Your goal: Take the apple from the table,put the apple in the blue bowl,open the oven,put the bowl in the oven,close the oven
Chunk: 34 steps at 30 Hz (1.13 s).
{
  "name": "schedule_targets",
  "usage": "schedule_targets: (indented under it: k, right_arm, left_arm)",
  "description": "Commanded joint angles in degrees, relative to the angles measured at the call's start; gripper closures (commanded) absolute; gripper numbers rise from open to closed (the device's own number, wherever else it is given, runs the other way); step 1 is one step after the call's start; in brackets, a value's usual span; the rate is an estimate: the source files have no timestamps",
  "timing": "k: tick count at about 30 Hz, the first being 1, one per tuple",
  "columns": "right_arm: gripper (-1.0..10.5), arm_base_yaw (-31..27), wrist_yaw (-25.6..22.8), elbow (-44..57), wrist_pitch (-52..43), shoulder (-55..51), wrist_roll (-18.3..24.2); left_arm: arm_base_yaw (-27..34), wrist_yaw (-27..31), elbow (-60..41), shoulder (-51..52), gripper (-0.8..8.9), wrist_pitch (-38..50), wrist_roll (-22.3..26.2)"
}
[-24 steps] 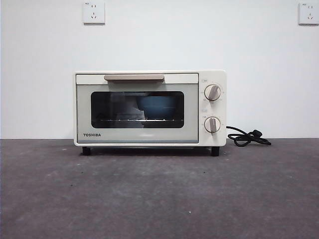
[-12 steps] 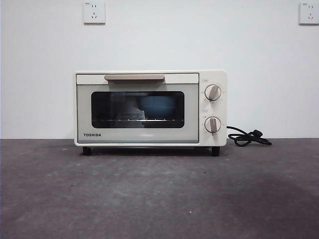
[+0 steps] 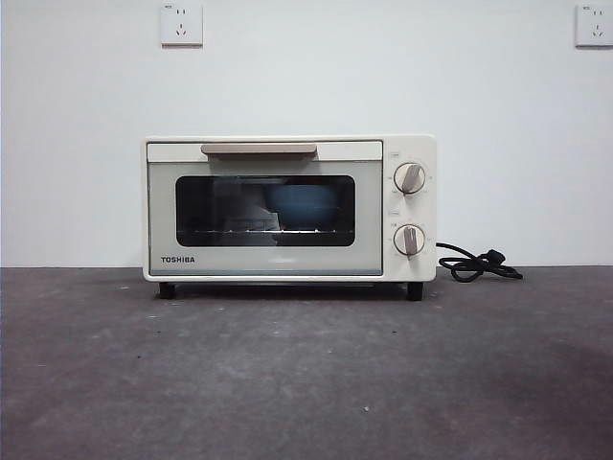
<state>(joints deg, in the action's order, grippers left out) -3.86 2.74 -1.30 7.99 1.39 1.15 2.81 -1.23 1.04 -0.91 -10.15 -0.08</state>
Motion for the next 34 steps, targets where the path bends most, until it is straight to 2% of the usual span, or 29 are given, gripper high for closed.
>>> schedule_targets:
  k: [1, 4, 12, 34]
  right_arm:
    - [9.5, -0.07, -3.19, 0.5, -0.68, -0.92, 0.96]
    - [9.5, -0.02, -5.14, 0.5, -0.42, -0.96, 0.52]
    - [9.5, 0.04, -4.66, 0.5, 2.51, -0.96, -1.18]
    - [9.5, 0.04, -4.7, 0.5, 2.49, -0.96, -1.18]
  left_arm:
    - [-0.15, -0.28, -0.61, -0.02, 8.17, 0.68, -0.22]
    - [-0.15, -0.28, -0.61, -0.02, 8.17, 0.68, -0.22]
    - [-0.15, -0.28, -0.61, -0.02, 8.17, 0.68, -0.22]
    - [-0.15, -0.28, -0.61, -0.02, 8.17, 0.68, -0.24]
